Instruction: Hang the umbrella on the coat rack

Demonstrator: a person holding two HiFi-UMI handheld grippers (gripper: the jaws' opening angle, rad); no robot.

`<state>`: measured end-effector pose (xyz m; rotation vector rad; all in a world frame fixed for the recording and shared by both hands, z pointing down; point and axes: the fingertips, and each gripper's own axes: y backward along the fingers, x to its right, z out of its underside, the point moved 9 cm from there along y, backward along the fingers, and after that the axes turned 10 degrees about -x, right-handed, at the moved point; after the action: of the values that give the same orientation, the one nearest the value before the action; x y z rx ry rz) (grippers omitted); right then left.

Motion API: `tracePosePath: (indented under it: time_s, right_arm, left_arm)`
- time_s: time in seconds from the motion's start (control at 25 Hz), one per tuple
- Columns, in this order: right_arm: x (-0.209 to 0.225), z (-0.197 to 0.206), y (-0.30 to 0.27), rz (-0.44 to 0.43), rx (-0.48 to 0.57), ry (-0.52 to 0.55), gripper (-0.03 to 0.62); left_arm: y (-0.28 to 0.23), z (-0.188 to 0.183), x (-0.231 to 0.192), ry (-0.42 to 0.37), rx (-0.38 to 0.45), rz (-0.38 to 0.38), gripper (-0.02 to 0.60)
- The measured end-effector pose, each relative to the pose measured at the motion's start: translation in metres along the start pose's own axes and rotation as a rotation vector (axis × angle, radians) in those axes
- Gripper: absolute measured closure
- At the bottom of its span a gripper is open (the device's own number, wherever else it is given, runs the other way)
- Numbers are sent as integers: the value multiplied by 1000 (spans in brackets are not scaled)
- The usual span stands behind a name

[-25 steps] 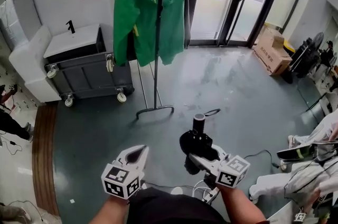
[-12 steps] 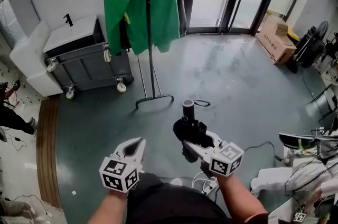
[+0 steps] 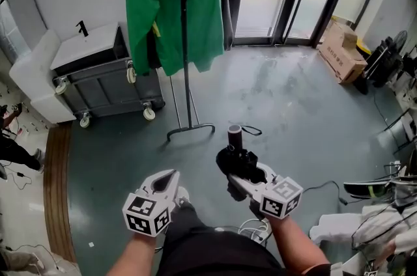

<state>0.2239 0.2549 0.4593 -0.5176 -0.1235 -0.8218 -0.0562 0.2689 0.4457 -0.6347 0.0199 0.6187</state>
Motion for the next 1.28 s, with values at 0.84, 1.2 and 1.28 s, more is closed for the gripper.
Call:
tracePosePath:
  time_s: [0.84,1.2,1.28]
  right_arm:
    - [82,-139,-199,76,-28,-35,382]
    - [97,-168,-251,71,-27,-54,382]
    - [100,-176,-256,64,-29,-40,382]
  left_arm:
    - [-102,-157,-248,-37,56,60,566]
    - [-129,-162,-295,-8,35,99,566]
    - [-134,-163,-300,-6,24,99,566]
